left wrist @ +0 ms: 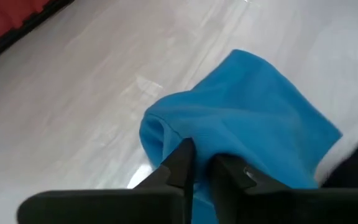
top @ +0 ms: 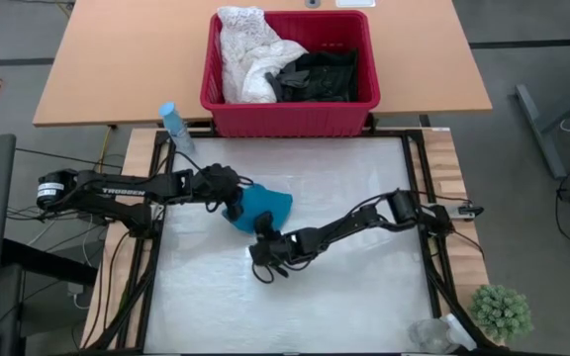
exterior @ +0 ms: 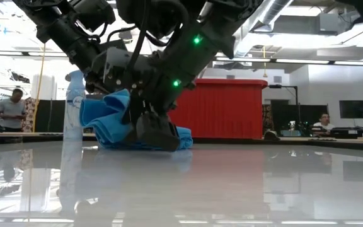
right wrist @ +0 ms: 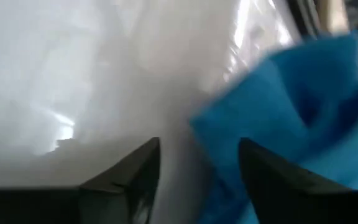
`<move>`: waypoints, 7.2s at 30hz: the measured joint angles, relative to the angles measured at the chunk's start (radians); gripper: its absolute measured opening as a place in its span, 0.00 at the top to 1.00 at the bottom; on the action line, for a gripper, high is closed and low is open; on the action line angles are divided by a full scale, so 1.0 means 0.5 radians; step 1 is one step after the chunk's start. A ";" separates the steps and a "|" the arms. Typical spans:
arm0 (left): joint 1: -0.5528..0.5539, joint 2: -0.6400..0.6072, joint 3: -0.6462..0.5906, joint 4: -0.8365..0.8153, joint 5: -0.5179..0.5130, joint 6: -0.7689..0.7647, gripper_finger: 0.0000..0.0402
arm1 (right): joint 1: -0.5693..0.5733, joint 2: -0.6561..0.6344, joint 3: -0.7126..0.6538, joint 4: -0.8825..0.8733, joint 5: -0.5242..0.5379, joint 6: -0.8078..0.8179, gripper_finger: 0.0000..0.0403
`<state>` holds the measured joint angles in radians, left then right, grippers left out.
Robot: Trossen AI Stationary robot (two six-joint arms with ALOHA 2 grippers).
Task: Fold laundry
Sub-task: Fold the blue shorts
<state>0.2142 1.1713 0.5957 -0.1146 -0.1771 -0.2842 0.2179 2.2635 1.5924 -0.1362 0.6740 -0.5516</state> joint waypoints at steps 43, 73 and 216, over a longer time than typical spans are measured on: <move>0.000 -0.001 -0.001 0.163 0.027 -0.377 0.85 | -0.220 0.000 0.000 0.124 0.051 0.005 0.62; -0.001 -0.001 -0.001 0.146 0.124 -0.818 0.85 | -0.093 -0.128 -0.011 0.170 -0.856 3.118 0.50; 0.121 0.459 -0.002 0.319 0.340 -1.026 0.94 | -0.037 -0.107 -0.412 0.677 -0.247 4.674 0.42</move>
<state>0.2749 1.4010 0.5949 0.0447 -0.0071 -0.7973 0.1993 2.2098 1.3865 0.2023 0.5506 1.7855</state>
